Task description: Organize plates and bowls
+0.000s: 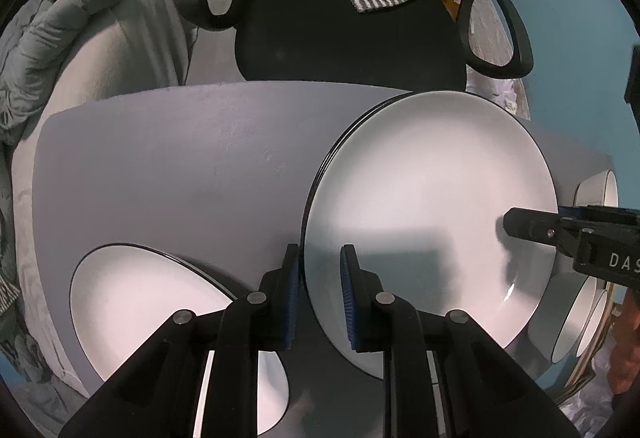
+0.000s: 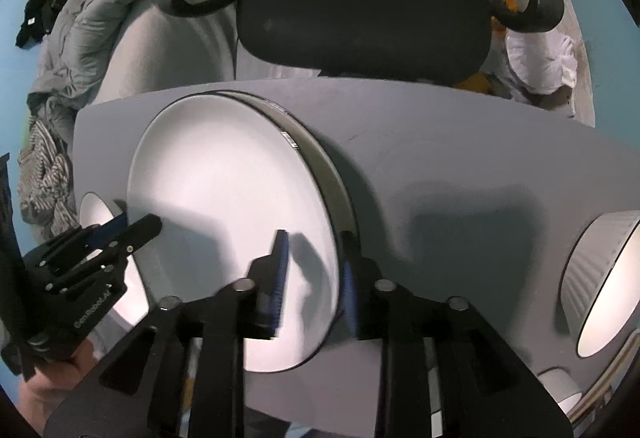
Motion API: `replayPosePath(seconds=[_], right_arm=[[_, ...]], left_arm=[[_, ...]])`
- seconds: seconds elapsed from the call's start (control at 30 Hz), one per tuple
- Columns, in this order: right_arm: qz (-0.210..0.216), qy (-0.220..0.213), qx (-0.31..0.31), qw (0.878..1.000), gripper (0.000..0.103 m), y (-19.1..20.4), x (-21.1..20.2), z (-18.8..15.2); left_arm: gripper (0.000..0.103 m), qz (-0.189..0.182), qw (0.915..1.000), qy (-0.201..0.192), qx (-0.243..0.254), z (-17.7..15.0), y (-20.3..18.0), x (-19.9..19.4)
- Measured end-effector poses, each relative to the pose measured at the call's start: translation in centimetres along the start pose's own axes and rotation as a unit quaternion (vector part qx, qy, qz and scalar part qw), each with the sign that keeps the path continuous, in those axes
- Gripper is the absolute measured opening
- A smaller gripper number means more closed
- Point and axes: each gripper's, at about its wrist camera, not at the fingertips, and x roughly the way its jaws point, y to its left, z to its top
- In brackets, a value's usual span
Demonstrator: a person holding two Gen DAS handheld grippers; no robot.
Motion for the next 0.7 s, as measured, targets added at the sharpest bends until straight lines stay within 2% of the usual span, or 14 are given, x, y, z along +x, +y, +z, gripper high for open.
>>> replayPosePath(seconds=[0.07,0.13,0.3,0.37,0.43,0.57,0.63,0.7], right_arm=[[-0.006,0.011,0.003,1.000,0.037,0.3,0.1,0.1],[-0.008,0.032,0.013,0.999,0.046,0.5,0.4,0.4],[-0.021,0.067,0.027,0.997,0.048,1.0,0.7,1.4],[-0.034,0.066,0.025,0.997,0.049,1.3,0.6,1.5],[-0.042,0.064,0.019,0.997,0.054,1.6,0.4,1.5],[-0.063,0.064,0.016,0.996,0.056,1.6,0.0,1.5],[-0.092,0.054,0.011,0.994,0.059,1.5,-0.4,1.5],[-0.097,0.052,0.005,0.994,0.059,1.4,-0.6,1.4]], left_arm=[[0.019,0.004,1.0000,0.002,0.007,0.0,-0.1,0.0],[0.019,0.008,0.9999,0.007,0.012,0.0,-0.1,0.0],[0.020,0.015,0.9997,0.009,0.019,-0.4,0.0,-0.4],[0.026,0.016,0.9996,0.009,0.020,-0.5,0.0,-0.5],[0.028,0.020,0.9995,0.007,0.022,-0.7,0.0,-0.7],[0.029,0.023,0.9994,-0.003,0.027,-1.0,0.0,-1.3],[0.030,0.021,0.9995,-0.003,0.023,-1.2,0.1,-1.4],[0.030,0.020,0.9996,-0.006,0.020,-1.3,0.2,-1.7]])
